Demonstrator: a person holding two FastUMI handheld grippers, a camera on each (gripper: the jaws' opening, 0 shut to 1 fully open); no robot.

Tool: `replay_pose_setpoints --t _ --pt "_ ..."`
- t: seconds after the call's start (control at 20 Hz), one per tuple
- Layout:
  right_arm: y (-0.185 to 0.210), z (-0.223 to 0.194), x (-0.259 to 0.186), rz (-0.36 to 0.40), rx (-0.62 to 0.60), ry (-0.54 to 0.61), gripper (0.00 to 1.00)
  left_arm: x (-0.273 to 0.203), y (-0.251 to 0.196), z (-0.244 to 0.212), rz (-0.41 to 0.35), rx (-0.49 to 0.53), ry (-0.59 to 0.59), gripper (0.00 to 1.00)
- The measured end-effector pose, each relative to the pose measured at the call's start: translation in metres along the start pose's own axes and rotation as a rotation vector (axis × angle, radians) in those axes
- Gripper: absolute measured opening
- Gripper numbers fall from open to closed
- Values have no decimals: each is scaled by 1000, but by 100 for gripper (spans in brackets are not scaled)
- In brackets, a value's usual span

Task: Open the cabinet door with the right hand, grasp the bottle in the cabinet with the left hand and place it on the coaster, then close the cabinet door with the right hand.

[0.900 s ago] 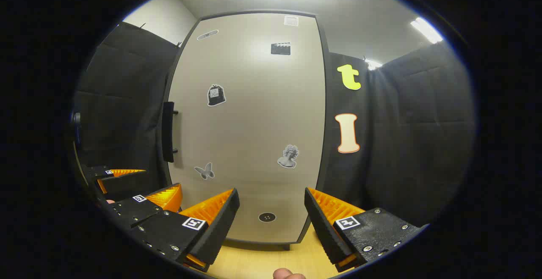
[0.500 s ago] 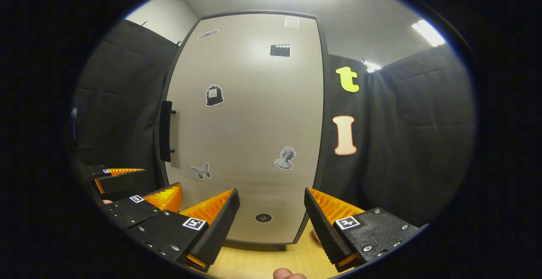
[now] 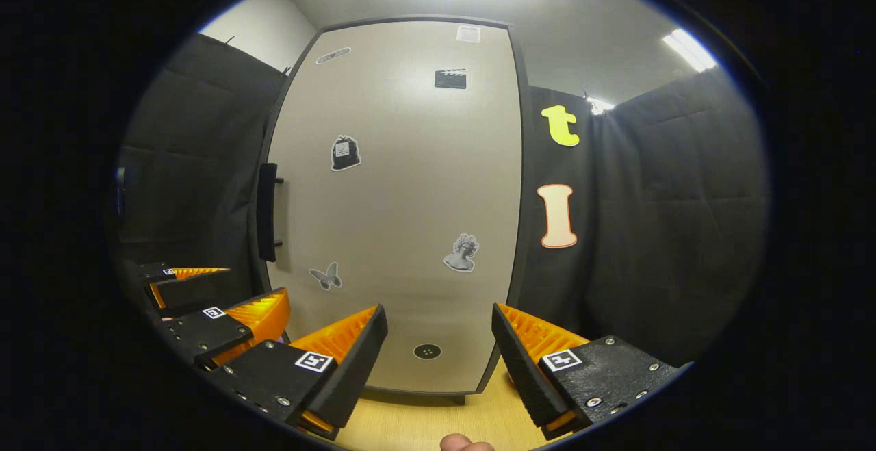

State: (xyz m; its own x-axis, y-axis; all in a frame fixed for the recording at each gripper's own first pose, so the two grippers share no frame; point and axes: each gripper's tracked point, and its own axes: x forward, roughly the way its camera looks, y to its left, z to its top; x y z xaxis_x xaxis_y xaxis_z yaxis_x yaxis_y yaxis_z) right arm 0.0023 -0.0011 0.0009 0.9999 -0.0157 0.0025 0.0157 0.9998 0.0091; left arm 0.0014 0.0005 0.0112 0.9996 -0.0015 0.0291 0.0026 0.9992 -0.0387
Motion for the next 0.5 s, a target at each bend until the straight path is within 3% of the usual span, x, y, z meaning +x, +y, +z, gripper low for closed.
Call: replay_pose_setpoints --t 0.5 --pt "-5 7 17 1 -2 -2 95 -10 10 10 6 15 -26 89"
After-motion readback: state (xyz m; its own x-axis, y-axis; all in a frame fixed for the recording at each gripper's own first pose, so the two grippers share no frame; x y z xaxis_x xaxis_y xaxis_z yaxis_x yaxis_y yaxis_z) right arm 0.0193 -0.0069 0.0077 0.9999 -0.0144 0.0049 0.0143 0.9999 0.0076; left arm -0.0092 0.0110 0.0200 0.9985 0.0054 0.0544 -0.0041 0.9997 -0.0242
